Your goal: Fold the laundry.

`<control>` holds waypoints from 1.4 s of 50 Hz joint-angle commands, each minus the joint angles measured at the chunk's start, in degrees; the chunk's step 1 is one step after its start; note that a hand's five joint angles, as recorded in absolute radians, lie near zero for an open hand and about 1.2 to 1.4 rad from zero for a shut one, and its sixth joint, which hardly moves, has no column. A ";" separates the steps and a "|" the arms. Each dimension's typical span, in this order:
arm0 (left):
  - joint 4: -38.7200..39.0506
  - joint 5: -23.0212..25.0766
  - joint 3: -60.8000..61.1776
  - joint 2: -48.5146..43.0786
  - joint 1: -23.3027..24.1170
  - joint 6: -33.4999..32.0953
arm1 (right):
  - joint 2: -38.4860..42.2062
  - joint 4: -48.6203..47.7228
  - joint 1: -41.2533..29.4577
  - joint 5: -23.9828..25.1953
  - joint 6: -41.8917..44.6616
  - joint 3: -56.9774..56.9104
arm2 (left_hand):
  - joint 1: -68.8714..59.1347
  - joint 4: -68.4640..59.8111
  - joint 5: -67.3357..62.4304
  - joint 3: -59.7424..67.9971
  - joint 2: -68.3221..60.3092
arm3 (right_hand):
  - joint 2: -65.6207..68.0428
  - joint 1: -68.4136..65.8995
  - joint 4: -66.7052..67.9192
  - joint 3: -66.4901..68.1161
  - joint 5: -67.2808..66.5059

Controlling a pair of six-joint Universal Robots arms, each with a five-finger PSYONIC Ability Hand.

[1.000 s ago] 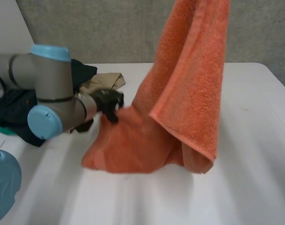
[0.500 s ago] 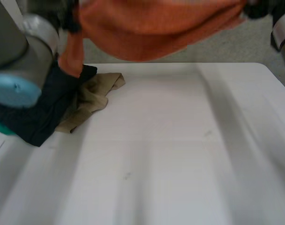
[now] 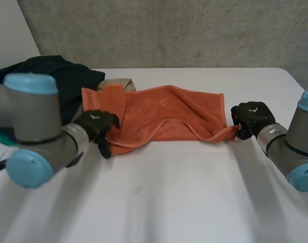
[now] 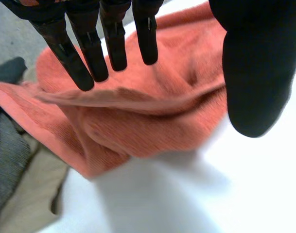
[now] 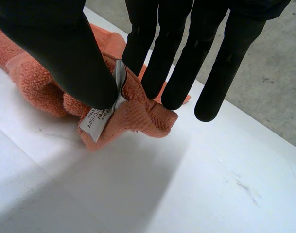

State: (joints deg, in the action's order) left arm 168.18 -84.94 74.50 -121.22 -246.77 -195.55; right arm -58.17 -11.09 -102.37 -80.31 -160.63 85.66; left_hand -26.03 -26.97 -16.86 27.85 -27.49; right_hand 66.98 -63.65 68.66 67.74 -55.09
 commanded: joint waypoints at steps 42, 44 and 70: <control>0.66 9.97 -12.71 -11.85 -8.29 -20.83 | -5.46 -1.22 2.97 0.51 2.77 2.93 | -47.20 -46.27 -46.38 45.38 -45.75 | 13.02 -16.35 11.34 12.26 -14.91; 0.04 9.71 -12.45 -10.36 -8.55 -21.54 | -7.48 -0.43 3.41 0.51 4.88 3.02 | -53.97 -53.03 -53.14 52.15 -52.51 | 13.02 -16.35 11.34 12.26 -14.91; -27.47 6.20 1.18 11.46 -11.98 -28.40 | -25.07 35.70 13.60 3.24 40.31 5.66 | -53.97 -53.03 -53.14 52.15 -52.51 | 13.02 -16.35 11.34 12.26 -14.91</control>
State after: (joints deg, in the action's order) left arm 139.45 -77.98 78.45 -102.52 -259.11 -221.87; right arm -87.94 28.72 -87.40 -76.51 -116.81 91.50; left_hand -65.80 -68.39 -56.96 67.69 -68.42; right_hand 66.97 -63.65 68.67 68.11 -55.09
